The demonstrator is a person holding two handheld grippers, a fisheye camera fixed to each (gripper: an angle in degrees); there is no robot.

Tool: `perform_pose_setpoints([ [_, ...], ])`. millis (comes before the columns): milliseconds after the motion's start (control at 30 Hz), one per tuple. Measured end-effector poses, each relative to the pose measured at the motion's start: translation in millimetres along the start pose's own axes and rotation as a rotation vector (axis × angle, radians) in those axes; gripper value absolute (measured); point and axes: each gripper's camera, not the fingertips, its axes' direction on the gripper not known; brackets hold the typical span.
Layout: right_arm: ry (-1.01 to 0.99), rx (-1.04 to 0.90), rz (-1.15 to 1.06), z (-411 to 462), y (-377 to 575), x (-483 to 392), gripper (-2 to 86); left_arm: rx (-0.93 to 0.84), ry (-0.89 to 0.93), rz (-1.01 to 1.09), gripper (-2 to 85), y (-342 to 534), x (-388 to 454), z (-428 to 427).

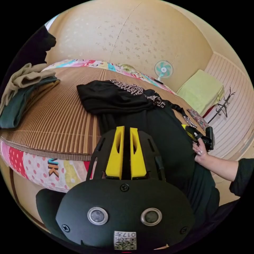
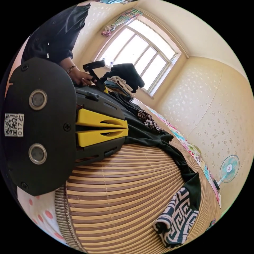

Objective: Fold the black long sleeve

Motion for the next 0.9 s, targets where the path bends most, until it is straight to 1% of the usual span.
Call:
perform_pose_setpoints([
  [33, 0.012, -0.001, -0.004, 0.9, 0.3, -5.5, 0.2, 0.028, 0.010, 0.046, 0.7, 8.5, 3.2, -0.2],
  [167, 0.085, 0.000, -0.027, 2.5, 6.9, -30.2, 0.3, -0.101, -0.079, 0.070, 0.1, -5.6, 23.8, -5.4],
  [233, 0.185, 0.030, -0.063, 4.9, 20.3, -55.2, 0.3, -0.108, -0.115, 0.103, 0.4, -12.7, 26.7, -16.7],
  [300, 0.268, 0.063, -0.104, 7.9, 34.5, -75.7, 0.4, -0.008, -0.185, 0.065, 0.7, -19.2, 13.4, -39.3],
  [367, 0.348, 0.100, -0.156, 12.0, 50.2, -95.6, 0.5, 0.109, -0.267, -0.086, 2.4, -28.1, -31.4, -59.1],
  [400, 0.386, 0.119, -0.170, 14.3, 57.3, -106.1, 0.6, 0.108, -0.271, -0.134, 3.2, -31.1, -46.7, -58.6],
  [433, 0.411, 0.126, -0.163, 15.7, 60.3, -115.0, 0.8, 0.062, -0.250, -0.213, 4.7, -38.3, -79.2, -49.3],
  [467, 0.423, 0.124, -0.151, 16.2, 60.1, -119.3, 0.8, -0.030, -0.207, -0.244, 6.2, -44.9, -108.9, -29.8],
  [500, 0.454, 0.100, -0.116, 16.7, 55.4, -129.4, 1.0, -0.082, -0.192, -0.236, 5.9, -46.4, -121.4, -17.7],
  [533, 0.493, 0.072, -0.066, 16.5, 47.2, -141.3, 1.4, -0.005, -0.158, -0.119, 5.3, -41.6, -129.4, -12.9],
  [600, 0.558, 0.103, -0.045, 14.9, 36.1, -163.5, 2.3, 0.047, -0.089, -0.117, 4.6, -32.0, -143.8, -12.9],
  [700, 0.526, 0.234, -0.164, 16.5, 9.5, -207.8, 5.2, 0.049, -0.059, -0.124, 4.2, -32.4, -154.2, -15.8],
  [767, 0.482, 0.194, -0.220, 34.2, -23.0, -225.4, 7.4, 0.056, -0.066, -0.118, 4.1, -32.3, -158.3, -17.5],
  [800, 0.469, 0.119, -0.243, 53.9, -48.9, -232.5, 8.8, 0.058, -0.064, -0.118, 4.0, -32.4, -160.1, -18.0],
  [833, 0.481, 0.029, -0.259, 78.6, -74.5, -236.3, 9.8, 0.060, -0.049, -0.123, 3.9, -32.7, -165.7, -19.1],
  [900, 0.527, -0.092, -0.275, 116.3, -106.3, -236.9, 10.6, 0.061, -0.001, -0.143, 3.1, -33.6, -178.7, -21.2],
])
